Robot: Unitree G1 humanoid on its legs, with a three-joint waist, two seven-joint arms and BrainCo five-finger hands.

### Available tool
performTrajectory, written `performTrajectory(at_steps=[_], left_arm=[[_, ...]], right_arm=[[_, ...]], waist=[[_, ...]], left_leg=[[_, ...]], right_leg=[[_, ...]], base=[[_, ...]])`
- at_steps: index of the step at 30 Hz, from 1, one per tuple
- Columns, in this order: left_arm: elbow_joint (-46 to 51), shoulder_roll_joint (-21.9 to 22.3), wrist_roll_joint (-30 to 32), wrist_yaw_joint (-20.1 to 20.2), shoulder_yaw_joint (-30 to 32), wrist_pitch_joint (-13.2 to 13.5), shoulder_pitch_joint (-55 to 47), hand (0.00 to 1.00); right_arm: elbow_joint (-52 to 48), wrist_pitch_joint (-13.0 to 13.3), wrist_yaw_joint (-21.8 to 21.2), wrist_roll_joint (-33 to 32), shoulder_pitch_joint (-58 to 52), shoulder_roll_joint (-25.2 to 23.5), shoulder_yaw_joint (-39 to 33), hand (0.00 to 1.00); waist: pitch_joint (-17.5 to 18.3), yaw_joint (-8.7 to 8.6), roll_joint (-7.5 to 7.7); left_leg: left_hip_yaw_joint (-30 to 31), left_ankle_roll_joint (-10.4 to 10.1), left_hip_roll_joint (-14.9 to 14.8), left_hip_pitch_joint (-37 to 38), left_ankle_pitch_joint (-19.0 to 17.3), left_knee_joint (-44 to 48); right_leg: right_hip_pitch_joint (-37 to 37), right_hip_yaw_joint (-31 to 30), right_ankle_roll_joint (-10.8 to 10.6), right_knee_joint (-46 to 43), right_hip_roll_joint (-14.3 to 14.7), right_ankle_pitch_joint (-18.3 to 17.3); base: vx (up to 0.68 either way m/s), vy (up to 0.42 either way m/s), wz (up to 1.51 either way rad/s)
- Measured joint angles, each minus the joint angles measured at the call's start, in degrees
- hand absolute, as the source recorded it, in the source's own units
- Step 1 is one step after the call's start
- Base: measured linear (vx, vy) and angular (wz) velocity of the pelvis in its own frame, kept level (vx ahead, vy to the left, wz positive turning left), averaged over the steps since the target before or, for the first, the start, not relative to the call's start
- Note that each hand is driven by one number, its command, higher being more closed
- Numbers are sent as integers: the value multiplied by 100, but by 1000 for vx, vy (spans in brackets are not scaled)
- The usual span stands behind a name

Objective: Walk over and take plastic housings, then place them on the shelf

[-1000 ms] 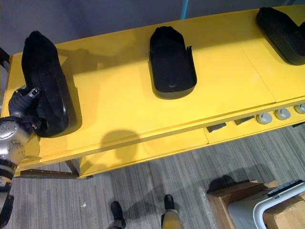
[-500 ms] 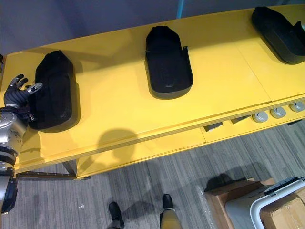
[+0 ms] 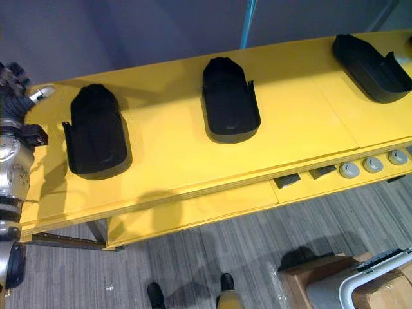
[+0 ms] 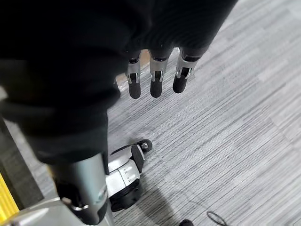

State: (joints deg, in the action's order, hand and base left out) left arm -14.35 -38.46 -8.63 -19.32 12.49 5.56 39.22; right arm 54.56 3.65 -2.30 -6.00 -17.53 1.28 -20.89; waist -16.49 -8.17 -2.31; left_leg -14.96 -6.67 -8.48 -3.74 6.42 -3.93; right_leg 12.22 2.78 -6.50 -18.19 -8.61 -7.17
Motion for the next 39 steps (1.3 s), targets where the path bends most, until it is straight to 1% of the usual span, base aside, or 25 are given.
performTrajectory(at_steps=[1, 2, 3, 4, 5, 6, 7, 8, 9, 10, 11, 12, 14, 15, 18, 23, 26, 30, 33, 39], left_arm=[[344, 187, 160, -128, 114, 39, -253, 0], [920, 596, 583, -353, 287, 81, -752, 0], [1467, 1087, 1055, -526, 400, 101, -1278, 100], [1730, 1356, 1290, -605, 422, 104, -1547, 100], [2089, 1769, 1537, -693, 396, 105, -1918, 100], [2606, 2431, 1831, -718, 314, 122, -2544, 100], [2787, 2774, 1925, -714, 123, 140, -2896, 100], [2884, 3042, 1928, -643, -132, 165, -3232, 100], [2930, 3163, 1928, -602, -323, 174, -3442, 100], [2949, 3346, 1871, -412, -771, 224, -3809, 100], [2948, 3457, 1618, -124, -1205, 284, -4070, 100], [2943, 3496, 1507, 4, -1402, 295, -4172, 100], [2858, 3602, 1123, 395, -1843, 383, -4391, 100], [2775, 3637, 974, 556, -1928, 402, -4434, 100], [2517, 3648, 746, 836, -1970, 433, -4449, 100], [2181, 3647, 652, 1075, -1981, 419, -4388, 100], [2047, 3642, 655, 1074, -1955, 377, -4267, 100], [1947, 3643, 657, 999, -1939, 314, -4027, 100], [1946, 3661, 657, 910, -1696, 311, -3882, 100], [1948, 3686, 655, 571, -1267, 311, -3719, 100]], right_arm=[[44, 2, -5, -42, 0, -7, -83, 0], [114, 4, -10, -49, 0, -11, -207, 0], [161, 11, -34, -96, -2, -29, -379, 0], [220, 21, -52, -199, -1, -26, -453, 0], [307, 29, -62, -299, 0, -27, -584, 0], [349, 45, -70, -430, -1, -46, -619, 0], [394, 76, -72, -511, 0, -47, -654, 0], [449, 116, -75, -573, 6, -59, -767, 0], [483, 129, -76, -591, 9, -69, -824, 0], [546, 136, -86, -646, 9, -99, -845, 0], [571, 136, -91, -672, 8, -100, -844, 0], [574, 136, -93, -672, 8, -100, -843, 0], [584, 134, -94, -671, -2, -96, -836, 0], [585, 133, -94, -669, -4, -89, -826, 0], [573, 131, -92, -666, -7, -49, -796, 0], [549, 119, -81, -664, -9, 21, -596, 0], [516, 118, -63, -663, -7, 26, -590, 0], [490, 116, -56, -663, 0, 27, -559, 0], [441, 117, -56, -663, 25, 55, -472, 0], [410, 118, -55, -659, 58, 74, -384, 0]], waist=[[64, 7, -30], [192, 21, -106], [318, 27, -166], [399, 49, -189], [494, 108, -209], [534, 138, -213], [552, 137, -209], [572, 151, -203], [599, 151, -206], [640, 145, -209], [652, 132, -199], [665, 127, -194], [728, 97, -200], [745, 79, -210], [798, 86, -208], [814, 91, -198], [818, 120, -192], [814, 101, -185], [809, 119, -173], [795, 122, -151]], left_leg=[[15, -1, 4, 37, -1, -20], [57, -1, 6, 86, -1, -62], [96, -4, 7, 114, -2, -90], [101, -5, 7, 114, -3, -98], [101, -14, 5, 121, -10, -98], [104, -23, 2, 190, -17, -99], [112, -30, -1, 233, -23, -100], [109, -44, -4, 279, -37, -101], [106, -48, -6, 287, -40, -101], [98, -48, -14, 288, -41, -102], [70, -48, -36, 299, -41, -102], [61, -48, -49, 301, -41, -103], [14, -57, -93, 299, -47, -109], [-28, -77, -126, 309, -61, -121], [-174, -107, -239, 262, -81, -121], [-281, -134, -336, 135, -92, -117], [-389, -138, -363, 87, -90, -102], [-449, -152, -402, 84, -101, -101], [-559, -180, -438, 80, -123, -101], [-560, -184, -459, 54, -127, -102]], right_leg=[[-51, 21, -7, 20, -4, -13], [-141, 80, -8, 86, -6, -16], [-209, 120, -13, 139, -7, -21], [-226, 129, -13, 174, -5, -21], [-241, 129, -13, 195, -2, -21], [-342, 132, -13, 253, 6, -19], [-417, 136, -13, 286, 13, -19], [-460, 132, -13, 290, 17, -19], [-472, 130, -13, 299, 20, -19], [-475, 121, -13, 337, 29, -19], [-485, 101, -13, 349, 54, -15], [-488, 96, -9, 360, 66, -11], [-494, 66, 2, 390, 113, 2], [-495, 33, 12, 425, 151, 23], [-424, -76, 45, 556, 279, 126], [-322, -140, 74, 732, 394, 237], [-228, -228, 92, 767, 433, 261], [-196, -268, 101, 783, 476, 268], [-138, -369, 121, 784, 522, 285], [-114, -369, 126, 788, 547, 289]], base=[[47, 2, 16], [36, 6, 18], [32, 8, 16], [37, 13, 9], [36, 12, 2], [0, 0, 0], [0, 0, 0], [0, 0, 0], [0, 0, 0], [-27, 3, -4], [-30, 0, -5], [-21, -6, -8], [-27, -11, -12], [-28, -12, -16], [-3, -11, -26], [32, -7, -12], [52, -4, -16], [26, -5, -9], [-21, -6, -16], [-10, -3, -1]])
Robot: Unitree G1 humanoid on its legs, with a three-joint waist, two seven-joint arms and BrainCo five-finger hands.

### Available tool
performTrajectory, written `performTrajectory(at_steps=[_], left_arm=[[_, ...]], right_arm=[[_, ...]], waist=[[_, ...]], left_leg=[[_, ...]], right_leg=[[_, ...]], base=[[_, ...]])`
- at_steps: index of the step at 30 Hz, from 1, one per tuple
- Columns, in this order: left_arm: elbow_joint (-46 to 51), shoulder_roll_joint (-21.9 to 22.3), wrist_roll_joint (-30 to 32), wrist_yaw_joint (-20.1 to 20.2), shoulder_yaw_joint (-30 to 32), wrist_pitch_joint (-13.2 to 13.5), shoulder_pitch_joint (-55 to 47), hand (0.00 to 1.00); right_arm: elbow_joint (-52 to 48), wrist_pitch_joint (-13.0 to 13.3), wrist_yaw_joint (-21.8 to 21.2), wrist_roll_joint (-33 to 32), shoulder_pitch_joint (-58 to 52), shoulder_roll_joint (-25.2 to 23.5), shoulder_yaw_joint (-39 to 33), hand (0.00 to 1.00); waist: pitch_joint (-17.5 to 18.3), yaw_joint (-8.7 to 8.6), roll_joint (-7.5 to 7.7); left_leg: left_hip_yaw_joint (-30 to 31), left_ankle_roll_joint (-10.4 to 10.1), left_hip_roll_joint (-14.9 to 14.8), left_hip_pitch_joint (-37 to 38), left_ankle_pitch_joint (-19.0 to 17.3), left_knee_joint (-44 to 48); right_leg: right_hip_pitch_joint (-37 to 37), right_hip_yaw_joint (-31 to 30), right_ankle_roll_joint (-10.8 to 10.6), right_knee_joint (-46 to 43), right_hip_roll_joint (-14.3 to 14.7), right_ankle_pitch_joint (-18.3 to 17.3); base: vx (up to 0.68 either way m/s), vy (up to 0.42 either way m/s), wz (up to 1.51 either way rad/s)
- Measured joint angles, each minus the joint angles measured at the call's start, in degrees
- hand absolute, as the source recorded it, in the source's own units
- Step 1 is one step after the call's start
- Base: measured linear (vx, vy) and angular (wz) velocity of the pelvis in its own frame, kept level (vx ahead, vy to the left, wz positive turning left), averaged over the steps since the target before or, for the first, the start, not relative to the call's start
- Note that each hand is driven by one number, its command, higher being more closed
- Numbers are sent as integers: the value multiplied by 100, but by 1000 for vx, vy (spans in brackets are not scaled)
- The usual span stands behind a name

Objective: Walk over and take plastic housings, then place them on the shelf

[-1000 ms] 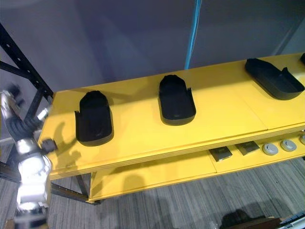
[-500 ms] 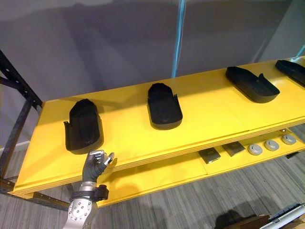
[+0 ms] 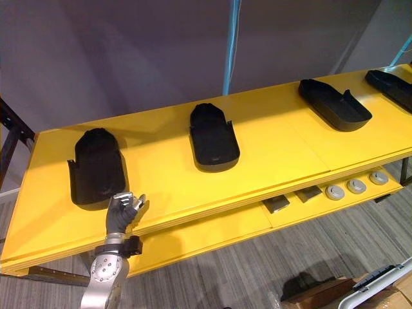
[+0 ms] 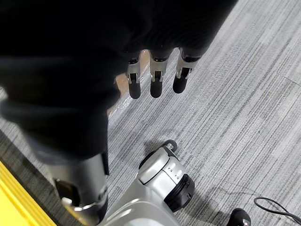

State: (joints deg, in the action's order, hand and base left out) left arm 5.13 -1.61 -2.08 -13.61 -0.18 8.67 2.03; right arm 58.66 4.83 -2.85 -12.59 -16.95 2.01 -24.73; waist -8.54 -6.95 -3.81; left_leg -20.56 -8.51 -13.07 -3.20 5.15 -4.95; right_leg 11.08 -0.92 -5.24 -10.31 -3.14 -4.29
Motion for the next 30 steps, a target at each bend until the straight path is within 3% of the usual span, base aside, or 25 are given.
performTrajectory(at_steps=[17, 30], left_arm=[[241, 103, 0, -212, 495, -16, -2, 100], [-278, -10, -6, -408, 899, -177, 305, 100]], right_arm=[[1, -17, 1, 96, 177, -10, -13, 0], [98, -24, 11, 141, 211, -47, -218, 0]], waist=[[-18, 33, 30], [-17, 7, 34]], left_leg=[[6, -1, -18, -27, -3, 2], [-6, -16, -97, -42, -13, 2]], right_leg=[[-19, 7, 18, 89, 25, 12], [-18, -13, 60, 195, 108, 69]], base=[[0, 0, 0], [-2, -4, -1]])
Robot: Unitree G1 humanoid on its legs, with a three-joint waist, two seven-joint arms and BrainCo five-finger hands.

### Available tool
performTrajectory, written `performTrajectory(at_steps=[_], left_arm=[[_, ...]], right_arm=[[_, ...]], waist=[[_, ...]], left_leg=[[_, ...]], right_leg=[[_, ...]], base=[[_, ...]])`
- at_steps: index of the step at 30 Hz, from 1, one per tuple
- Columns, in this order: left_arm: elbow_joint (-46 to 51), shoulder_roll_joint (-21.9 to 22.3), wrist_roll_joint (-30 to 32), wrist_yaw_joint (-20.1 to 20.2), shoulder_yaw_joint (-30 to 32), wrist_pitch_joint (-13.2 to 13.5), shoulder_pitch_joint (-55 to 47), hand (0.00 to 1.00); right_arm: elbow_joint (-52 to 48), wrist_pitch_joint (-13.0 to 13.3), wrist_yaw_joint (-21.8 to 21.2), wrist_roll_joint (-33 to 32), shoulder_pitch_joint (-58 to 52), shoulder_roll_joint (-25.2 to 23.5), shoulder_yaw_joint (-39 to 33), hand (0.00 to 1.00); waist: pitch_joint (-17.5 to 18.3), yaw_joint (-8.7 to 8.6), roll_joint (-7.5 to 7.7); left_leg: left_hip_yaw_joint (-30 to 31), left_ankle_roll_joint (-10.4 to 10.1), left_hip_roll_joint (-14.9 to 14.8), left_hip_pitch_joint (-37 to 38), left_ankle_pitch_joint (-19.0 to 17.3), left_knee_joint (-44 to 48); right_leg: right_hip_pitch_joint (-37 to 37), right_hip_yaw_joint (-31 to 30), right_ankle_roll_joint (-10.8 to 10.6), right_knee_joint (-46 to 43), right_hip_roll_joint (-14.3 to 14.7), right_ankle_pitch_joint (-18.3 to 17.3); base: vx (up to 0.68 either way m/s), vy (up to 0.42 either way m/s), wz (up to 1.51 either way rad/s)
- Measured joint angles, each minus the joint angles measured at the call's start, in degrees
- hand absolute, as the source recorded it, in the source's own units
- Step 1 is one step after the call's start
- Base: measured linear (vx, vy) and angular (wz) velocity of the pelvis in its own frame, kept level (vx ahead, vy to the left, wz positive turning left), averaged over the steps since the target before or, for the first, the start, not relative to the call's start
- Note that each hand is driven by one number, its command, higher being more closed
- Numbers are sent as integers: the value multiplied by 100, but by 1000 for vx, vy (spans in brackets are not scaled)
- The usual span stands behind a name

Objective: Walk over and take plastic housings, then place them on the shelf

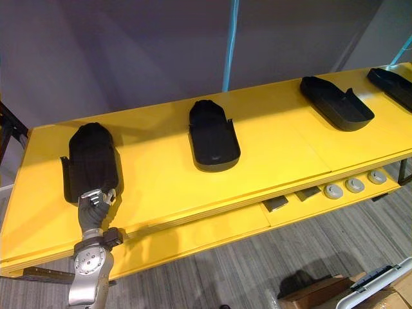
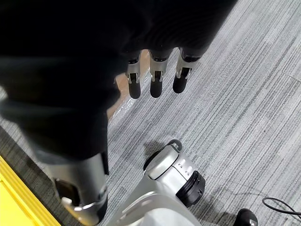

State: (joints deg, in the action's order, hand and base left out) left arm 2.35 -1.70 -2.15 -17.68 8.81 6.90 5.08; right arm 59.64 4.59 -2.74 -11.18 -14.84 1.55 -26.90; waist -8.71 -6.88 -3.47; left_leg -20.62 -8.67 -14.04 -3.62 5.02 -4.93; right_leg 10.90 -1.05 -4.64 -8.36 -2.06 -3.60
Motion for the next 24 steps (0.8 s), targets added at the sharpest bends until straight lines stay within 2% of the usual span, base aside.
performTrajectory(at_steps=[11, 15, 16, 20, 22, 24], left_arm=[[-293, -51, -222, -72, 135, -52, 94, 100], [546, -4, -220, -82, -380, -53, -239, 100], [951, 20, -219, -71, -662, -17, -387, 0], [1778, 183, -206, 53, -1615, 227, -610, 0], [1989, 217, -206, 93, -1825, 319, -620, 0], [2149, 346, -206, 100, -1907, 430, -646, 0]], right_arm=[[6, -4, 53, 3, 31, -10, -1, 0], [-4, -3, 64, 0, 30, -19, -6, 0], [-6, -3, 71, -1, 31, -22, -7, 0], [-43, -8, 80, -2, 54, -17, 3, 0], [-71, -12, 111, -11, 116, -5, 111, 0], [-459, -13, 119, -28, 216, 75, 504, 0]], waist=[[-3, -13, 16], [-14, 22, 33], [-15, 52, 34], [-18, 157, 39], [-44, 216, 80], [-51, 361, 93]], left_leg=[[15, -6, -7, 72, -5, 1], [47, -5, -6, 64, -3, 10], [50, -5, -6, 66, -3, 18], [247, -29, -14, 90, -88, 223], [718, -9, -35, 65, -395, 668], [2050, 58, -3, -117, -1266, 1766]], right_leg=[[-90, 6, 22, 10, 6, 14], [-107, 34, 20, 10, 0, 11], [-117, 39, 20, 10, -2, 11], [-265, 54, 1, 5, -17, -13], [-357, -51, 5, -65, -22, -29], [-302, -478, -41, -436, 88, -160]], base=[[-25, -4, 1], [-23, -8, 4], [-5, -8, 3], [-7, -11, 10], [-20, -13, -25], [-74, 32, -92]])
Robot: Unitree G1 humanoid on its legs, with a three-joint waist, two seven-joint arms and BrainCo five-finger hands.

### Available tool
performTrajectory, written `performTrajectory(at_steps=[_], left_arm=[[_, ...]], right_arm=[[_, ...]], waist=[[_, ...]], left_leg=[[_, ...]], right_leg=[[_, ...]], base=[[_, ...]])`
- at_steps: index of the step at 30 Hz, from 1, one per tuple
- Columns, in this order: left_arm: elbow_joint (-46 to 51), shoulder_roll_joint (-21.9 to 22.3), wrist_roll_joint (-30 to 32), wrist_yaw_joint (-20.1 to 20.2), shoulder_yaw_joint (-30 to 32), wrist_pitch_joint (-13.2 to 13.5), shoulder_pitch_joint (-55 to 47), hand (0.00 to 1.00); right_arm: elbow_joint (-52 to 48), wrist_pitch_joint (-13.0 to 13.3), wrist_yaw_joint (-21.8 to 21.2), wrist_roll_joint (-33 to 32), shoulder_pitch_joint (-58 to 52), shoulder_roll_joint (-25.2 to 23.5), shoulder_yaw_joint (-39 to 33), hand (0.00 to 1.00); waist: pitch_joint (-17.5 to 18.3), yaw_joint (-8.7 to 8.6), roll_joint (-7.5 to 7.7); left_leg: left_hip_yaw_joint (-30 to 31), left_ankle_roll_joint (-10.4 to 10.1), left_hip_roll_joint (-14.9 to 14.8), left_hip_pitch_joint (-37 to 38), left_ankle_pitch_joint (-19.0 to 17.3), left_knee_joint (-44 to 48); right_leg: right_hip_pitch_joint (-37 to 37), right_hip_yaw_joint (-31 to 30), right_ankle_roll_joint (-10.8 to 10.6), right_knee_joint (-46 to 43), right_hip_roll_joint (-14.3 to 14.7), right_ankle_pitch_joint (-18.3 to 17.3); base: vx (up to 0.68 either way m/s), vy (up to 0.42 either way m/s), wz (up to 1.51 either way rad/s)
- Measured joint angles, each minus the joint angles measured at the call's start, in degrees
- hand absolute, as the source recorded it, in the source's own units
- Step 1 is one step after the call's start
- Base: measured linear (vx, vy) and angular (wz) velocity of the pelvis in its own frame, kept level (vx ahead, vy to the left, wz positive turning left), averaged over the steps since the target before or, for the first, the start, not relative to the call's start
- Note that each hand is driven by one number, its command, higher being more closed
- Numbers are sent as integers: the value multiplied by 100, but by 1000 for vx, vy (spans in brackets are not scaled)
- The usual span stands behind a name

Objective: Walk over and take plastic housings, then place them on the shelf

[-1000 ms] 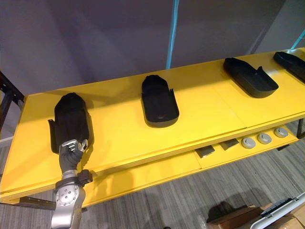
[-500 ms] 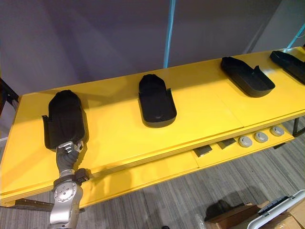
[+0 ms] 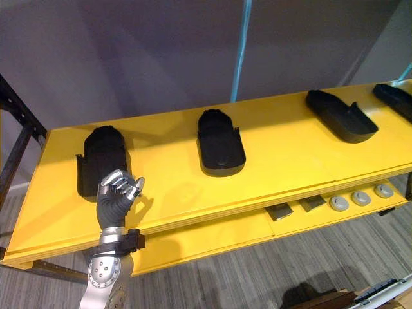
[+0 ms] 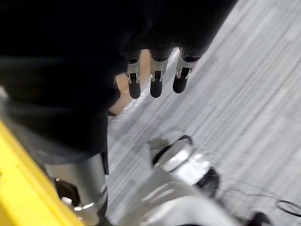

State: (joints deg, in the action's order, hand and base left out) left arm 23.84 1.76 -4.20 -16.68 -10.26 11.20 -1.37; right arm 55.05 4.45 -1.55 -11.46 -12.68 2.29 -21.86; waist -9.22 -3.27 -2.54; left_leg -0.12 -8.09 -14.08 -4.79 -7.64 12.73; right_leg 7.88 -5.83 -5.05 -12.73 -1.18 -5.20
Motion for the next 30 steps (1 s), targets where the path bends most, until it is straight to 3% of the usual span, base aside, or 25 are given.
performTrajectory(at_steps=[1, 3, 4, 5, 6, 8, 9, 10, 11, 12, 13, 14, 15, 16, 17, 20, 21, 22, 23, 24, 25, 27, 30], left_arm=[[9, 37, 0, -1, -30, 36, -7, 0], [5, 90, 1, 23, -157, 97, -160, 0], [-22, 92, 1, 35, -186, 106, -203, 0], [-175, 92, 2, 84, -201, 114, -214, 0], [-607, 98, 2, 117, -177, 82, -209, 0], [-954, 100, 1, 142, -86, 50, -221, 0], [-1409, 112, 1, 213, 161, -51, -199, 0], [-1544, 117, 0, 229, 288, -114, -220, 0], [-1845, 129, -1, 248, 499, -199, -238, 0], [-1984, 137, 23, 247, 566, -241, -241, 0], [-2236, 142, 225, 236, 701, -306, -277, 0], [-2485, 150, 234, 232, 820, -358, -334, 0], [-2574, 154, 232, 233, 891, -377, -349, 0], [-2838, 163, 236, 200, 1062, -399, -372, 0], [-3033, 166, 213, 201, 1127, -422, -393, 0], [-3623, 178, 150, 182, 1497, -530, -641, 0], [-3898, 182, 97, 162, 1680, -554, -768, 0], [-4056, 182, 96, 151, 1775, -568, -804, 0], [-4583, 145, 86, 154, 1947, -593, -783, 0], [-5155, 143, -41, 202, 2073, -643, -806, 0], [-5433, 140, -151, 257, 2146, -661, -809, 0], [-6270, 55, -541, 566, 2282, -706, -809, 0], [-7224, -212, -701, 883, 2511, -740, -770, 0]], right_arm=[[-119, 4, 0, 0, 16, 18, 83, 0], [-459, 1, -3, -58, 153, 63, 347, 0], [-543, 2, -4, -81, 166, 89, 420, 0], [-650, -5, -5, -111, 186, 106, 476, 0], [-680, -32, 5, -146, 102, 22, 497, 0], [-738, -84, 25, -167, 22, -28, 505, 0], [-774, -98, 41, -184, 65, -32, 497, 0], [-810, -116, 43, -186, 110, -38, 514, 0], [-942, -110, 44, -185, 196, -48, 522, 0], [-958, -106, 53, -185, 254, -74, 520, 0], [-938, -116, 116, -135, 354, -151, 511, 0], [-919, -118, 173, -56, 332, -220, 518, 0], [-928, -120, 190, -50, 316, -263, 510, 0], [-934, -127, 252, 55, 311, -264, 508, 0], [-935, -134, 273, 140, 299, -264, 505, 0], [-985, -209, 335, 360, 230, -266, 600, 0], [-1243, -249, 378, 469, 136, -275, 765, 0], [-1394, -258, 382, 531, 120, -278, 859, 0], [-1664, -259, 389, 587, 111, -264, 937, 0], [-1817, -250, 402, 659, 206, -199, 961, 0], [-1846, -248, 412, 673, 290, -179, 954, 0], [-1810, -248, 443, 808, 534, -38, 954, 0], [-1481, -240, 432, 906, 831, 184, 956, 0]], waist=[[0, 38, -12], [40, 145, -51], [67, 152, -84], [58, 189, -63], [117, 139, 82], [148, 101, 139], [156, 157, 157], [158, 190, 172], [157, 250, 158], [153, 307, 181], [75, 419, 253], [61, 396, 242], [63, 370, 242], [93, 349, 250], [107, 351, 261], [247, 392, 264], [386, 413, 318], [433, 408, 378], [516, 401, 421], [606, 421, 343], [615, 407, 333], [655, 427, 322], [697, 448, 282]], left_leg=[[349, 2, 36, -18, -258, 308], [1482, -27, 272, 19, -1183, 1363], [1709, 4, 338, 20, -1414, 1536], [1799, 61, 513, 110, -1819, 1776], [1542, 177, 754, 117, -1950, 1963], [1468, 312, 1012, 146, -2020, 2108], [1006, 507, 1066, 157, -1980, 2139], [709, 556, 1060, 179, -1951, 2112], [121, 706, 999, 217, -1860, 1929], [-227, 797, 946, 266, -1771, 1785], [-927, 858, 942, 564, -1630, 1469], [-1367, 882, 887, 733, -1570, 1310], [-1547, 890, 838, 769, -1563, 1298], [-1923, 875, 698, 845, -1554, 1271], [-2108, 816, 636, 932, -1515, 1199], [-2622, 600, 452, 1250, -1379, 892], [-2806, 503, 400, 1295, -1326, 808], [-2852, 438, 392, 1300, -1290, 768], [-2797, 368, 470, 1308, -1141, 602], [-2612, 499, 448, 1279, -954, 401], [-2518, 569, 410, 1251, -870, 377], [-1968, 585, 606, 1277, -788, -321], [-1857, 344, 610, 1246, -394, -640]], right_leg=[[49, -131, -14, -172, 39, -69], [347, -786, -124, -911, 303, -432], [426, -946, -168, -1044, 371, -460], [543, -1306, -269, -1236, 456, -500], [563, -1688, -414, -1220, 362, -410], [605, -1951, -520, -1030, 283, -186], [742, -2086, -507, -805, 292, 258], [906, -1917, -447, -751, 311, 540], [1035, -1054, -141, -221, 175, 1194], [1053, -485, -108, -96, 19, 1254], [1145, 753, 154, -391, -287, 1017], [1080, 1606, 451, -790, -497, 748], [1050, 1776, 526, -996, -531, 569], [1007, 1810, 514, -1569, -557, 133], [941, 1832, 458, -1930, -648, -67], [485, 2104, 305, -2377, -1082, -519], [346, 2112, 166, -2228, -1225, -617], [308, 2093, 69, -2052, -1238, -680], [235, 2131, 141, -1645, -1069, -785], [105, 1991, 236, -1067, -789, -718], [68, 1929, 295, -836, -666, -591], [-302, 1723, 414, 185, -347, -48], [-634, 1510, 435, 1097, -40, 443]], base=[[-134, 142, -122], [-212, 239, -146], [-268, 319, -153], [-285, 415, -143], [-256, 418, -130], [-144, 355, -120], [-126, 366, -181], [-187, 413, -273], [-149, 235, -224], [-177, 242, -287], [-130, 185, -247], [-110, 161, -226], [-116, 107, -178], [-103, 18, -130], [-80, -19, -117], [28, -104, -95], [120, -200, -86], [173, -266, -81], [196, -297, -90], [197, -334, -94], [150, -279, -93], [60, -170, -65], [36, -42, -53]])
